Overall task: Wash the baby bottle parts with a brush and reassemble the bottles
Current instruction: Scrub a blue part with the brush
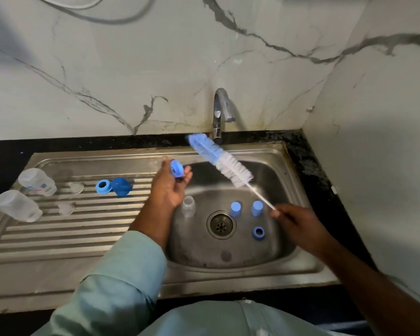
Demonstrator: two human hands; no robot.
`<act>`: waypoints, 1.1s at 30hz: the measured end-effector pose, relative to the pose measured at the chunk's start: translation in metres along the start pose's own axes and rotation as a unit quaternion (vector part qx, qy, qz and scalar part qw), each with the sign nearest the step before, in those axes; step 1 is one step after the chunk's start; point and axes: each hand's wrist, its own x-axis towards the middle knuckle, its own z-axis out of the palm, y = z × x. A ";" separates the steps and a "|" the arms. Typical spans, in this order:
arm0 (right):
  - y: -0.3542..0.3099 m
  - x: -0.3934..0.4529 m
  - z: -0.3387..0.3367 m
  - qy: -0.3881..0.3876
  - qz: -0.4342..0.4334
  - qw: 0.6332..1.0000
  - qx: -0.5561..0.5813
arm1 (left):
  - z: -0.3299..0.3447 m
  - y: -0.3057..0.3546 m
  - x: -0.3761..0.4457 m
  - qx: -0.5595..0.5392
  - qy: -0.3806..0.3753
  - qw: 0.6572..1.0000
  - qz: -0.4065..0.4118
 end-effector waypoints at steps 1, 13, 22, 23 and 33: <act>-0.015 0.000 0.013 -0.013 0.001 0.999 0.036 | 0.008 -0.011 -0.009 0.008 -0.025 1.000 -0.014; -0.064 0.011 0.070 -0.016 -0.010 0.997 0.074 | 0.013 -0.048 -0.037 0.047 -0.081 0.995 0.044; -0.100 0.021 0.084 -0.053 0.122 0.977 0.169 | -0.006 -0.025 -0.039 0.026 -0.071 0.994 0.082; -0.105 0.023 0.084 -0.045 0.129 0.979 0.151 | -0.009 -0.025 -0.038 0.030 -0.071 0.994 0.081; -0.105 0.028 0.089 -0.028 0.118 0.991 0.058 | -0.019 -0.031 -0.032 0.091 -0.090 0.984 0.125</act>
